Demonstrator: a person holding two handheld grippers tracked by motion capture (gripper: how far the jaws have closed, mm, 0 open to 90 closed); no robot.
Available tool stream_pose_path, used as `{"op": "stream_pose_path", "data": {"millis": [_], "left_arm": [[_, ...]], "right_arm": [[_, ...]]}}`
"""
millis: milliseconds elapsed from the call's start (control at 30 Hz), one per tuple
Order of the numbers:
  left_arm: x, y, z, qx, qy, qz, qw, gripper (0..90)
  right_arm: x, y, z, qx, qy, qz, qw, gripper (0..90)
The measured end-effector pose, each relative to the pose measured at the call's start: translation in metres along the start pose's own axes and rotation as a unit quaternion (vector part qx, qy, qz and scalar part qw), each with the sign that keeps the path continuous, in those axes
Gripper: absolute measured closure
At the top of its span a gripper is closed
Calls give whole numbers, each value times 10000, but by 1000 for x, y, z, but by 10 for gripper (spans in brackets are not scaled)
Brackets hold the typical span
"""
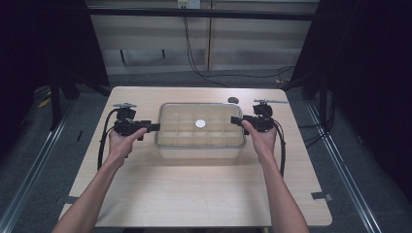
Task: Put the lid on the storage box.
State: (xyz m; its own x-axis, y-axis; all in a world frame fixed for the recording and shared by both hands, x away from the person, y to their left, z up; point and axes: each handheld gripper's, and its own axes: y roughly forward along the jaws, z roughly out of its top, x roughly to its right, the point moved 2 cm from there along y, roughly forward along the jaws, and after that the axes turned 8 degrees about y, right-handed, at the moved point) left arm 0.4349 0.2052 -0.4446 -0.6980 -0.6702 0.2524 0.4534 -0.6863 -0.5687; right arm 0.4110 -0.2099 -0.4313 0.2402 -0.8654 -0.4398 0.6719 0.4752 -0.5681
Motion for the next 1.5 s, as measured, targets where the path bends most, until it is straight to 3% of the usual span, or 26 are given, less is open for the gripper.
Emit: {"op": "stream_pose_path", "data": {"millis": [200, 500, 567, 633, 667, 733, 933, 1167, 1233, 1267, 1400, 1500], "left_arm": [[11, -8, -4, -49, 280, 40, 9996, 478], [27, -29, -19, -12, 500, 60, 9987, 446], [29, -34, -23, 17, 471, 91, 9988, 416], [30, -39, -27, 117, 338, 11, 9994, 403], [31, -41, -29, 120, 270, 72, 9995, 397], [32, -47, -33, 87, 266, 47, 9996, 370], [39, -64, -47, 49, 396, 253, 9989, 334], [48, -77, -62, 136, 453, 300, 9984, 316], [51, -79, -67, 112, 465, 426, 9979, 315], [53, -80, -70, 66, 525, 422, 9977, 313], [59, -84, -82, 130, 390, 258, 9988, 315], [67, -87, -96, -67, 579, 431, 9974, 317]], "right_arm": [[-8, -15, -8, 70, -158, 178, 9997, 373], [-15, -45, -29, 152, -353, 329, 9987, 378], [-15, -52, -35, 163, -320, 358, 9987, 379], [-14, -58, -41, 180, -284, 386, 9987, 384], [-14, -61, -43, 197, -318, 355, 9987, 382], [-14, -68, -48, 193, -347, 357, 9986, 377], [-16, -85, -64, 212, -407, 401, 9981, 368], [-15, -101, -85, 272, -365, 398, 9982, 352], [-15, -104, -92, 229, -409, 378, 9982, 348], [-15, -105, -96, 225, -418, 359, 9982, 347], [-14, -112, -107, 290, -355, 387, 9982, 338], [-13, -117, -116, 299, -303, 369, 9984, 333]]}}
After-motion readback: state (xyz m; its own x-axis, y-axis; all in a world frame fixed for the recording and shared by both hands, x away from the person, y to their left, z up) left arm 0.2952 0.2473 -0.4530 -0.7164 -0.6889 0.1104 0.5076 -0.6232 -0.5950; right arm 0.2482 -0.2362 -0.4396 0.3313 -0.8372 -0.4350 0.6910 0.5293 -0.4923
